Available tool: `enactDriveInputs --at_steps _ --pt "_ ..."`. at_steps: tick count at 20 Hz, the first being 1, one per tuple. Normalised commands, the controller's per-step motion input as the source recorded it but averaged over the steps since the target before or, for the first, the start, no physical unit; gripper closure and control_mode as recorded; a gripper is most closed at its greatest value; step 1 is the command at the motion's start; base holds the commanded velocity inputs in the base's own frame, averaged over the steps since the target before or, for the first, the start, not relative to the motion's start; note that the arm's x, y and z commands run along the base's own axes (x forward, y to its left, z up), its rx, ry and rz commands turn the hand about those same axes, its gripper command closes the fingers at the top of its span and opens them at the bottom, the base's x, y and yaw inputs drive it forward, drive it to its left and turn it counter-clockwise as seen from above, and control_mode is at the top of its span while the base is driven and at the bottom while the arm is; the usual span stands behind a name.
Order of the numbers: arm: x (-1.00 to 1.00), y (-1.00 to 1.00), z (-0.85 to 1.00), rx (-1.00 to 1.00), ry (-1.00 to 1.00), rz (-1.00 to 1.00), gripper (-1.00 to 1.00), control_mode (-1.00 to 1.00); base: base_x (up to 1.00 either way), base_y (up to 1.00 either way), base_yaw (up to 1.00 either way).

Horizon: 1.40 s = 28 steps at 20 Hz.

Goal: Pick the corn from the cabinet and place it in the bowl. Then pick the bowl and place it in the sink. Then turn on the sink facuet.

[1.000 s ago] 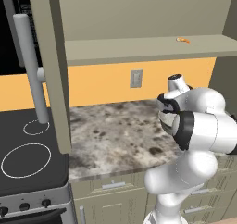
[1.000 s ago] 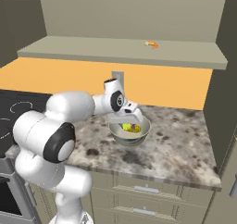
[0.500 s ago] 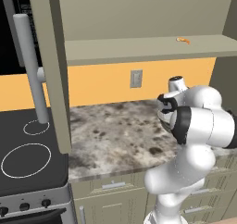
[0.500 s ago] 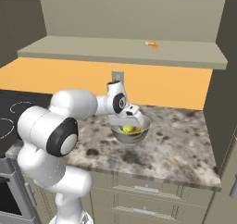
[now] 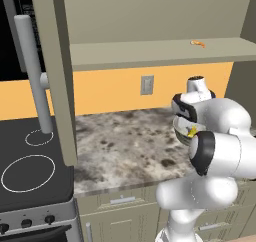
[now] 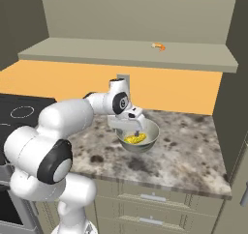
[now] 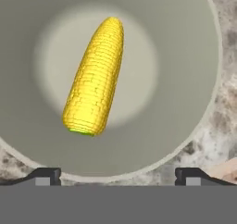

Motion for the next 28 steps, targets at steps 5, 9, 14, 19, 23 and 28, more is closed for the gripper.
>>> enactDriveInputs --at_steps 5,9,14,19,23,28 --pt "-0.28 0.58 0.09 0.0 0.0 0.14 -1.0 -1.0 0.0 0.0 0.0" --pt "-0.01 0.36 0.0 -0.03 0.0 0.17 -1.0 -1.0 0.0 0.0 0.0" --pt "0.19 0.01 -0.12 -0.08 0.0 0.16 -1.0 -1.0 0.0 0.0 0.0" --pt "0.14 0.0 -0.3 -0.06 0.0 0.19 -1.0 -1.0 0.0 0.0 0.0" --pt "0.11 0.0 -0.28 0.0 0.0 0.17 -1.0 -1.0 0.0 0.0 0.0" --pt "0.15 0.0 -0.26 0.0 0.0 0.15 -1.0 -1.0 0.0 0.0 0.0"
